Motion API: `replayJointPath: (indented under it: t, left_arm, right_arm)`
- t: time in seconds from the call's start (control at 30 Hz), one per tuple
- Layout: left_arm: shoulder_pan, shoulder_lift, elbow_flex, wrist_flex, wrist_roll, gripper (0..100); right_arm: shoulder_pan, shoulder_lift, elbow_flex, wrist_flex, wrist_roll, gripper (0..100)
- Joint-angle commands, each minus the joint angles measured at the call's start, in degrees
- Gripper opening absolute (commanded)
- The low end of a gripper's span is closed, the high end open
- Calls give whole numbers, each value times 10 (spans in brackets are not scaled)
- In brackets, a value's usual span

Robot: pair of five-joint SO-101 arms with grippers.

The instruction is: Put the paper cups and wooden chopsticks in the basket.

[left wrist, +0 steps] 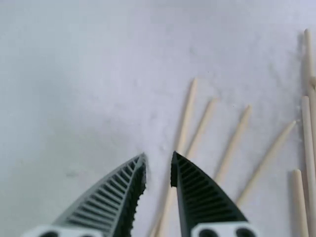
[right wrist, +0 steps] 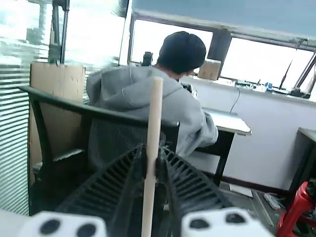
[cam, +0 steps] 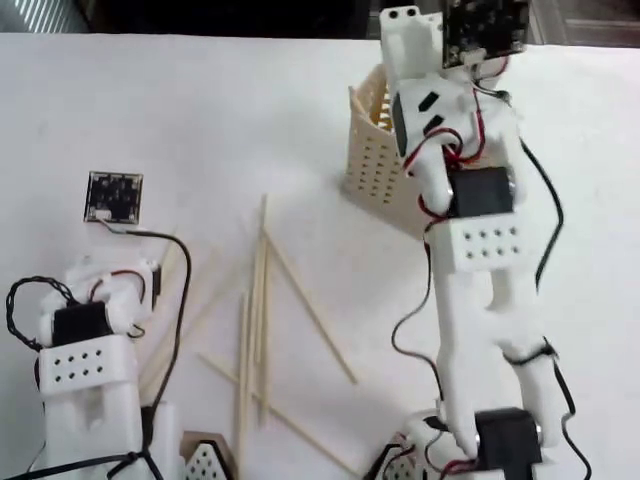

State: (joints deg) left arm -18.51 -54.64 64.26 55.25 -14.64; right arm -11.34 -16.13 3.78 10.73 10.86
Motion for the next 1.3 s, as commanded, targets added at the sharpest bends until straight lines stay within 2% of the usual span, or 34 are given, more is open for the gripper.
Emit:
replayJointPath:
  t: [0.0,0.13,0.3,0.37,0.5,0.7,0.8,0.93,1.03,1.13,1.27]
  left_arm:
    - [-5,-15,-2,-11,4,101]
    - [-5,-13,-1,-25,5,101]
    - [-4,-14,-1,-24,5,101]
    - [-2,-14,-1,-24,5,101]
    - [-2,-14,-14,-24,4,101]
    - [4,-10,-92,43,4,101]
    - [41,-9,-148,104,-36,101]
    - [116,-9,-207,182,-58,104]
    - [157,-8,-232,222,-59,105]
    - [168,1,-245,243,-60,116]
    - [167,82,-275,272,-72,190]
  right_arm:
    - [11,15,57,-79,0,18]
    - [7,19,88,-84,2,36]
    - [7,-12,50,14,3,170]
    - [6,-39,20,78,1,146]
    - [-15,-103,-16,236,0,19]
    - [-69,-181,35,483,-1,18]
    - [-71,-212,106,554,-11,17]
    - [-63,-246,244,538,-78,19]
    - [-61,-258,345,466,-109,19]
    - [-62,-257,426,380,-118,19]
    - [-62,-257,502,292,-118,22]
